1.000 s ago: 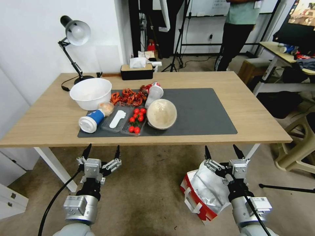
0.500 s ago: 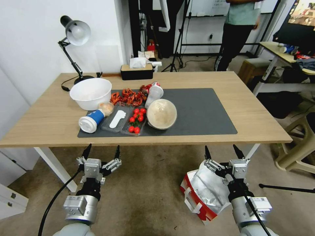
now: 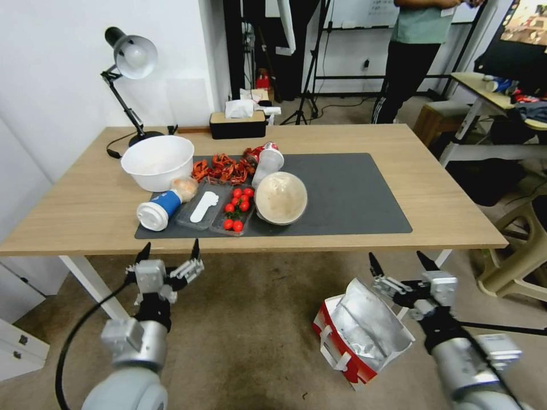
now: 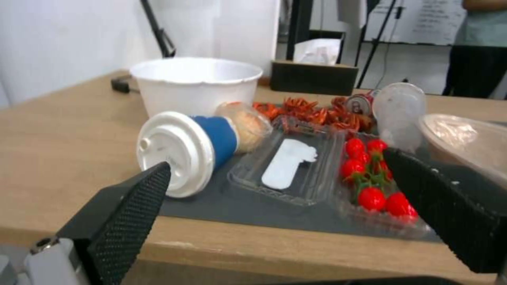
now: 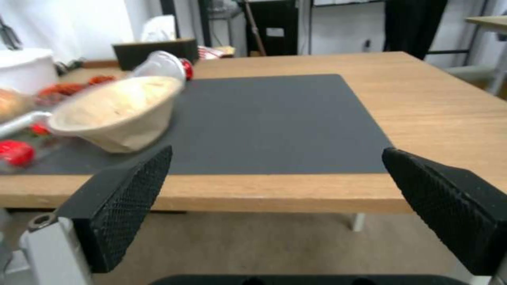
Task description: Pick up the food delivery bag from the floor and place it on the table.
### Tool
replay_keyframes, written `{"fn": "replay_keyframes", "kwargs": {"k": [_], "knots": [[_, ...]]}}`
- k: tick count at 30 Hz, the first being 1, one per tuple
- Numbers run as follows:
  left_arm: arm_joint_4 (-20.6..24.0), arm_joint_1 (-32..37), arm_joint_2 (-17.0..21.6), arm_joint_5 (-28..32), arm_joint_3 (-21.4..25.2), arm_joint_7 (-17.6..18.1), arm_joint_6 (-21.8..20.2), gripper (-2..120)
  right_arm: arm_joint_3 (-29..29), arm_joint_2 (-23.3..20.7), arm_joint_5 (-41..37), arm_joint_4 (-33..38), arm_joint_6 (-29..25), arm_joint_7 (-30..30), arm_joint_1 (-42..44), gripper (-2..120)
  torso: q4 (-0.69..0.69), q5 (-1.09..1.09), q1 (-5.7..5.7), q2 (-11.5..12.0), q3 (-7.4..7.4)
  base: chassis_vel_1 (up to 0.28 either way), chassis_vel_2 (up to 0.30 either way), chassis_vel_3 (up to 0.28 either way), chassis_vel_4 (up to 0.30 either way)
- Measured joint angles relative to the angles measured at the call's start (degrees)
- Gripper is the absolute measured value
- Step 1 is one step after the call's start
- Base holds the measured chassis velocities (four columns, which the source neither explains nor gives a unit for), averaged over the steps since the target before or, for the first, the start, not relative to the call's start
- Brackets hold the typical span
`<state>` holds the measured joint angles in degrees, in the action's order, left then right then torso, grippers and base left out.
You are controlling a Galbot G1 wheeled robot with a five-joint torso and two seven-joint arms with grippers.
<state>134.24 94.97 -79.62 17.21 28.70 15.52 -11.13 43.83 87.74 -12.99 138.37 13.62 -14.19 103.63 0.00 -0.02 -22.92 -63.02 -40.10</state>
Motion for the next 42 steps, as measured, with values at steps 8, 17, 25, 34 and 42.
{"fn": "replay_keyframes", "kwargs": {"k": [8,17,25,34,42], "knots": [[-1.3,0.9,2.3,7.5,-1.9,3.7,6.5,100,0.5,-1.3,-0.9,-3.1,-3.1,-2.4,-0.9,100,0.02,0.01,0.01,0.0,0.00,0.000,0.000,0.000,0.000],[-2.7,2.7,2.2,8.3,-1.9,2.9,10.1,100,0.1,-1.1,0.0,-5.1,-4.9,-2.8,-0.8,100,0.00,0.01,0.00,0.0,0.00,0.000,0.000,0.000,0.000],[-3.6,3.6,2.1,6.9,-1.4,2.2,11.7,100,0.1,-1.2,0.5,-5.6,-5.8,-2.9,-0.9,100,0.00,0.02,0.40,0.9,0.47,0.000,0.000,0.000,0.000],[-4.2,4.4,2.0,6.3,-1.4,0.8,12.7,100,-0.2,-1.2,-1.2,-6.2,-5.8,-3.2,-1.2,100,0.00,0.01,1.62,3.7,2.04,0.000,0.000,0.000,0.000],[-5.1,4.6,2.3,5.4,-1.5,-0.2,13.7,100,-0.6,-1.3,-4.5,-6.8,-5.6,-3.7,-1.4,100,0.00,0.01,2.79,6.3,3.53,0.000,0.000,0.000,0.000]]}}
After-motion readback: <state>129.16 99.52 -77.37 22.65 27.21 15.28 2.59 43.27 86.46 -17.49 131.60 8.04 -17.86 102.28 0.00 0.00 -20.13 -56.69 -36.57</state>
